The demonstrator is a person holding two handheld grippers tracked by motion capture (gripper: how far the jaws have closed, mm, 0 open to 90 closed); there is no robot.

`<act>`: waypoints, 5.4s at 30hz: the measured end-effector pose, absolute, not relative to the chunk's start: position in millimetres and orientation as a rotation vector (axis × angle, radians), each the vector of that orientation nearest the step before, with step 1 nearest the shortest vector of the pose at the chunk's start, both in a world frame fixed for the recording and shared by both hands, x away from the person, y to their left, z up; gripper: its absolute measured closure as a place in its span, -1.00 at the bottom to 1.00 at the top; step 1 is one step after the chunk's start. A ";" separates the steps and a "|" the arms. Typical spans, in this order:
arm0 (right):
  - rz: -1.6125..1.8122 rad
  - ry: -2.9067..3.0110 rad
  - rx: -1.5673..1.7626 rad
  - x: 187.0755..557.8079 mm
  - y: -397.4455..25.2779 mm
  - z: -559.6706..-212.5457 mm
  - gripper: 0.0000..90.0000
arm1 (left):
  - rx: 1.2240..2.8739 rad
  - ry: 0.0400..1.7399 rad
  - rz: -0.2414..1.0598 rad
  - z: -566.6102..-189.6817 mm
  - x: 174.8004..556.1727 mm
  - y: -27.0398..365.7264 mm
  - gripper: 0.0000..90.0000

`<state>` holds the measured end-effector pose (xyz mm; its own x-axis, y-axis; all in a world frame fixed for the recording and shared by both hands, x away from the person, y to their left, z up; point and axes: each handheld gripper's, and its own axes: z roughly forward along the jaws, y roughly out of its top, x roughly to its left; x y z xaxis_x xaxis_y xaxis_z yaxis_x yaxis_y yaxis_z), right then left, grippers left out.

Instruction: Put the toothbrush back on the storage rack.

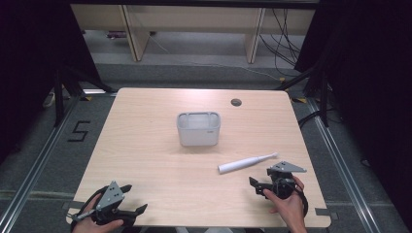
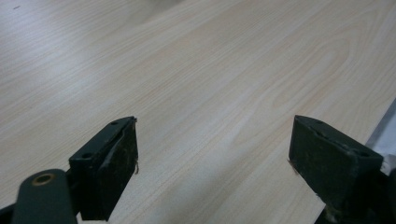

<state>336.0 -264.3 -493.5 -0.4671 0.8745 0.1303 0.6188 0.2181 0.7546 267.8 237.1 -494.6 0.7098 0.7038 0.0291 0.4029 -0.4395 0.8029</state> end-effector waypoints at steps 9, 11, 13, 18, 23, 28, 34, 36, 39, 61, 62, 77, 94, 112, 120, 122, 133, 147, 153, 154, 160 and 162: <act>1.124 2.162 1.390 337.2 -261.4 -491.1 -0.57 | 2.065 0.848 0.449 -496.2 267.4 235.0 -0.66; 1.140 2.156 1.422 337.6 -257.6 -491.2 -0.57 | 2.069 0.842 0.453 -496.1 267.7 234.9 -0.66; 1.135 2.163 1.404 339.6 -256.7 -490.6 -0.56 | 2.100 0.823 0.454 -495.3 267.9 236.2 -0.66; 1.137 2.150 1.427 341.9 -248.0 -485.1 -0.55 | 2.097 0.826 0.458 -495.1 267.8 235.8 -0.65; 1.182 2.148 1.367 348.7 -239.6 -482.6 -0.37 | 2.081 0.836 0.439 -496.9 267.8 233.5 -0.65; 1.185 2.173 1.342 354.0 -232.6 -480.1 -0.10 | 2.080 0.835 0.435 -497.0 267.2 232.9 -0.65; 1.177 2.176 1.300 361.9 -219.5 -476.9 0.18 | 2.077 0.836 0.440 -496.6 267.1 233.0 -0.65; 1.174 2.180 1.310 363.1 -214.5 -477.1 0.27 | 2.106 0.815 0.446 -496.3 267.8 234.4 -0.65; 1.161 2.203 1.250 367.9 -208.8 -478.2 0.42 | 2.080 0.838 0.434 -497.1 267.3 232.8 -0.65; 1.106 2.331 1.107 391.9 -157.6 -488.4 0.98 | 2.073 0.827 0.441 -497.1 266.0 232.1 -0.64; 1.097 2.349 1.083 393.6 -157.5 -488.5 0.98 | 2.069 0.831 0.444 -497.2 266.1 232.0 -0.64; 1.055 2.408 1.141 396.1 -146.4 -494.5 0.99 | 2.084 0.813 0.443 -495.6 265.3 233.0 -0.64; 1.044 2.433 1.139 388.2 -160.3 -497.7 0.98 | 2.091 0.812 0.449 -496.1 265.3 232.3 -0.64; 1.026 2.476 1.103 368.3 -174.2 -494.2 0.97 | 2.131 0.791 0.451 -495.7 265.7 234.6 -0.64; 1.010 2.492 1.142 356.1 -181.0 -492.7 0.97 | 2.134 0.796 0.450 -495.7 265.5 234.8 -0.64; 1.016 2.484 1.124 355.5 -184.7 -493.3 0.96 | 2.138 0.786 0.468 -495.1 266.8 235.3 -0.64; 1.020 2.462 1.198 347.7 -198.8 -491.3 0.95 | 2.138 0.805 0.458 -496.2 265.6 234.4 -0.64; 1.032 2.433 1.246 343.7 -211.9 -490.3 0.95 | 2.135 0.792 0.456 -496.6 266.0 233.7 -0.64; 1.032 2.436 1.203 345.9 -217.3 -489.8 0.95 | 2.132 0.798 0.448 -497.0 265.1 233.0 -0.64; 1.039 2.419 1.212 345.3 -217.1 -491.1 0.95 | 2.125 0.808 0.439 -497.6 264.6 232.4 -0.64; 1.038 2.416 1.250 345.6 -219.8 -489.6 0.94 | 2.154 0.786 0.451 -496.7 265.8 234.0 -0.64; 1.025 2.422 1.199 348.0 -221.9 -490.1 0.94 | 2.156 0.786 0.450 -496.3 266.1 234.3 -0.64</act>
